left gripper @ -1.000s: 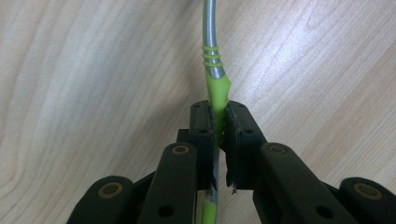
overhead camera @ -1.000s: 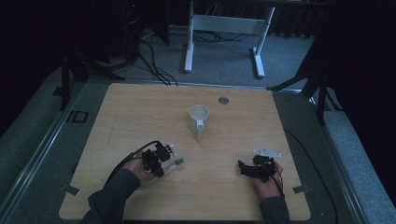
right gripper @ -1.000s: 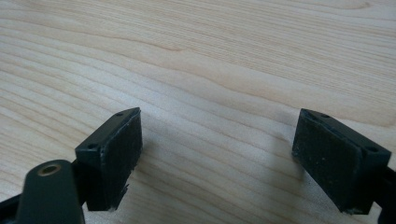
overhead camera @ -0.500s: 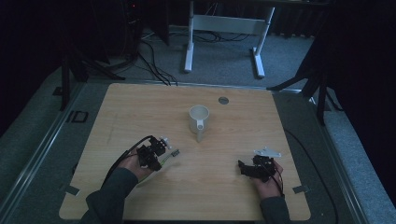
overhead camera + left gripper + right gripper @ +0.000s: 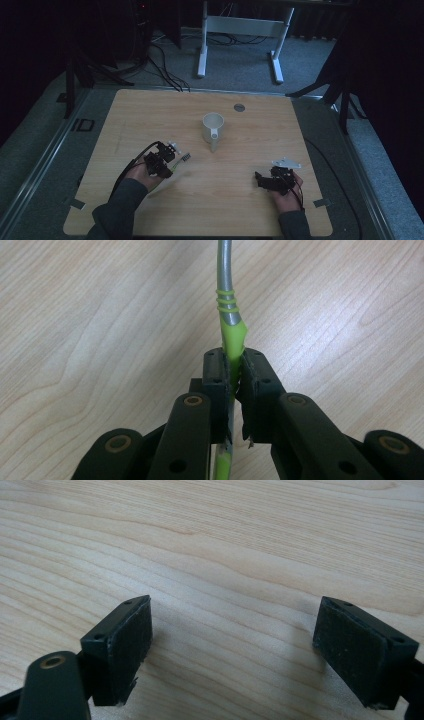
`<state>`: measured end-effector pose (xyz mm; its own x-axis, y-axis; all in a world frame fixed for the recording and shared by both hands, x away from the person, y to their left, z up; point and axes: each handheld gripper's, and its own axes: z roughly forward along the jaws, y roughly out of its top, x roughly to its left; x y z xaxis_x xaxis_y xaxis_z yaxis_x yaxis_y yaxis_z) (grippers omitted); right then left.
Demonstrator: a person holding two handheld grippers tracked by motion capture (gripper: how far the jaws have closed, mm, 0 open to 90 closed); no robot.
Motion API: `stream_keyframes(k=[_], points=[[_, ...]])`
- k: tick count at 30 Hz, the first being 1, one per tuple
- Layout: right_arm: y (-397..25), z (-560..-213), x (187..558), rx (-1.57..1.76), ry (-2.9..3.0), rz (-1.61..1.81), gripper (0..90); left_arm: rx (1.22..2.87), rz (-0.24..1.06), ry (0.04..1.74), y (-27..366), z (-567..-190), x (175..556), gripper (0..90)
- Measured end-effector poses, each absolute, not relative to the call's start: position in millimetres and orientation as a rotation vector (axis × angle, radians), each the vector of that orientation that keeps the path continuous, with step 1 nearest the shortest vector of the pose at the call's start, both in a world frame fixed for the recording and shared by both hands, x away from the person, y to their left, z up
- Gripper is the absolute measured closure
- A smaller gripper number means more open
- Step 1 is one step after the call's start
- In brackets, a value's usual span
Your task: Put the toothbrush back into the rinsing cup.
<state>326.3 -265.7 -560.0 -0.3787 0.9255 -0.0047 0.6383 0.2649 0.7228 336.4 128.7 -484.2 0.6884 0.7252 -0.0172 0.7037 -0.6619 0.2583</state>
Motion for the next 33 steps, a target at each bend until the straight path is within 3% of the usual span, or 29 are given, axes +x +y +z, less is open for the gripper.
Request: stream_keyframes(k=[33], points=[[-266,-560,326,1.418,2.110,0.899,15.7,2.492,0.258,1.137,131,-461,338,82.3]])
